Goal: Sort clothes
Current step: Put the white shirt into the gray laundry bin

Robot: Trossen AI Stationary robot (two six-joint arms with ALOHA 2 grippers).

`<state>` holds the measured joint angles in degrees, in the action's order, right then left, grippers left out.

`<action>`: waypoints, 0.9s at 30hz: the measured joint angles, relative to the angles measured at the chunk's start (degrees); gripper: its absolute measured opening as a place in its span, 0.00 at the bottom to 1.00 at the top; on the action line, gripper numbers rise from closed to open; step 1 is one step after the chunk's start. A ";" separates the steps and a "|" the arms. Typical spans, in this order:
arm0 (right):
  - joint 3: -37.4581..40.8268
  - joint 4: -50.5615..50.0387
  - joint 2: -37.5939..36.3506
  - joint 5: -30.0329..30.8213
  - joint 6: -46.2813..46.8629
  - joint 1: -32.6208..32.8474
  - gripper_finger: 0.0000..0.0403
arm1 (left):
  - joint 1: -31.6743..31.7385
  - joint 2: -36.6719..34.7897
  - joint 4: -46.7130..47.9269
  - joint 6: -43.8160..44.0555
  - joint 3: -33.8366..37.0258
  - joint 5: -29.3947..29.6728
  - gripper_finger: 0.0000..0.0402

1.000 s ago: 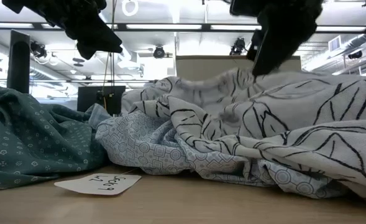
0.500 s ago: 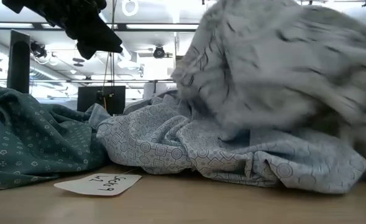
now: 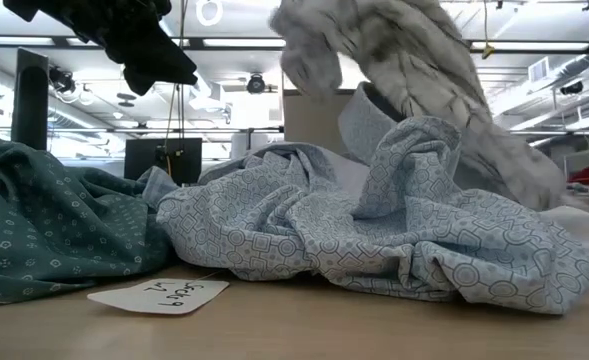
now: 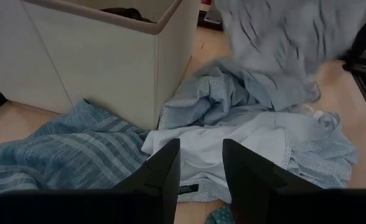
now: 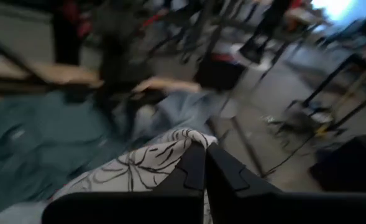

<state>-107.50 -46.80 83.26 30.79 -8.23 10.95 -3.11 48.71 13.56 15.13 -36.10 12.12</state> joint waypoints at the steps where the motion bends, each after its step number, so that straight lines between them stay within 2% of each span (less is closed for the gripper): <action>1: -1.22 0.73 0.00 0.00 -1.16 -1.25 0.00 | 0.00 0.00 0.00 0.04 0.00 0.00 0.31; 9: -7.15 8.02 0.00 -0.15 -8.77 -10.66 0.00 | 0.00 0.02 0.00 0.07 0.00 0.00 0.31; 15: -8.76 21.97 0.03 -0.70 -18.00 -15.35 0.00 | 0.00 0.59 0.27 -0.02 0.02 0.24 0.31; 22: -8.84 45.85 0.04 -9.44 -23.39 -20.58 0.00 | 0.00 3.34 -0.09 -0.17 0.04 0.69 0.31; 27: -8.86 53.44 0.02 -12.82 -23.39 -25.02 0.00 | 0.00 5.70 0.05 -1.04 0.04 0.74 0.31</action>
<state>-116.36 6.64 83.29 17.97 -31.62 -14.07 -3.11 54.40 13.62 14.10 -36.05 12.86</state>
